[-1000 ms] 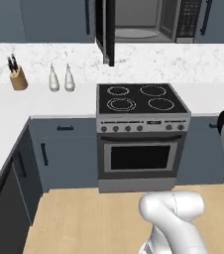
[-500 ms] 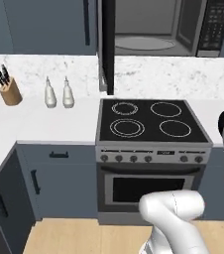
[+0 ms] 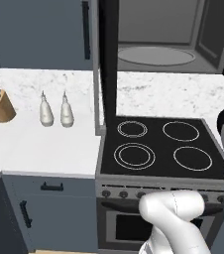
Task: Pick the onion from the sink and place it in the bowl. Then pick the bowl and place it in the microwave. Then close the microwave door and press the start button.
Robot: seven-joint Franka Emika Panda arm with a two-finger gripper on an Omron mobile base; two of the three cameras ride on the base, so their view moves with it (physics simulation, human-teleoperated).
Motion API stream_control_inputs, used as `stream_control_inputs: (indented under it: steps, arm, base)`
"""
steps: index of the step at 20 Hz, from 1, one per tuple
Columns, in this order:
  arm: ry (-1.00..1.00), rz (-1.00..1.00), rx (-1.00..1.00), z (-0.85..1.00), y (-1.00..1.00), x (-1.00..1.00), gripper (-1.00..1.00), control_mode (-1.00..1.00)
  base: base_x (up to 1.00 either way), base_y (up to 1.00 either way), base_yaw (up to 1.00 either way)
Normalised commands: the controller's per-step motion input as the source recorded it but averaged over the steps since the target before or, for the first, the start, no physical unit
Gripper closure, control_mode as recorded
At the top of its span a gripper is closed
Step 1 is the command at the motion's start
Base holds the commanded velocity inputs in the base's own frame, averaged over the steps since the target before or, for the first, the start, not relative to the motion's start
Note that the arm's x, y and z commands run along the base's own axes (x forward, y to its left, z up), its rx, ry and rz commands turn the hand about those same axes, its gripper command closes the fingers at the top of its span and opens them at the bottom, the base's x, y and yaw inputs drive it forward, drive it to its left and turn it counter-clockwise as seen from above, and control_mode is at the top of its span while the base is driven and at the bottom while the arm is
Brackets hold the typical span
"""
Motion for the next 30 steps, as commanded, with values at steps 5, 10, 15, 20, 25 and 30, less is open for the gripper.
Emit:
stream_control_inputs:
  steps: [5, 10, 15, 20, 25, 30]
  arm:
    - [0.0, 0.0, 0.0, 0.0, 0.0, 0.0, 1.0, 1.0]
    - [0.0, 0.0, 0.0, 0.0, 0.0, 0.0, 1.0, 1.0]
    - [0.0, 0.0, 0.0, 0.0, 0.0, 0.0, 1.0, 1.0]
    - [0.0, 0.0, 0.0, 0.0, 0.0, 0.0, 1.0, 1.0]
    - [0.0, 0.0, 0.0, 0.0, 0.0, 0.0, 1.0, 1.0]
    - [0.0, 0.0, 0.0, 0.0, 0.0, 0.0, 1.0, 1.0]
  base:
    - [0.45, 0.06, -0.09]
    - [0.3, 0.25, -0.08]
    - [0.36, 0.31, -0.08]
    - [0.36, 0.37, -0.07]
    - [0.62, 0.16, -0.07]
    - [0.6, 0.09, -0.12]
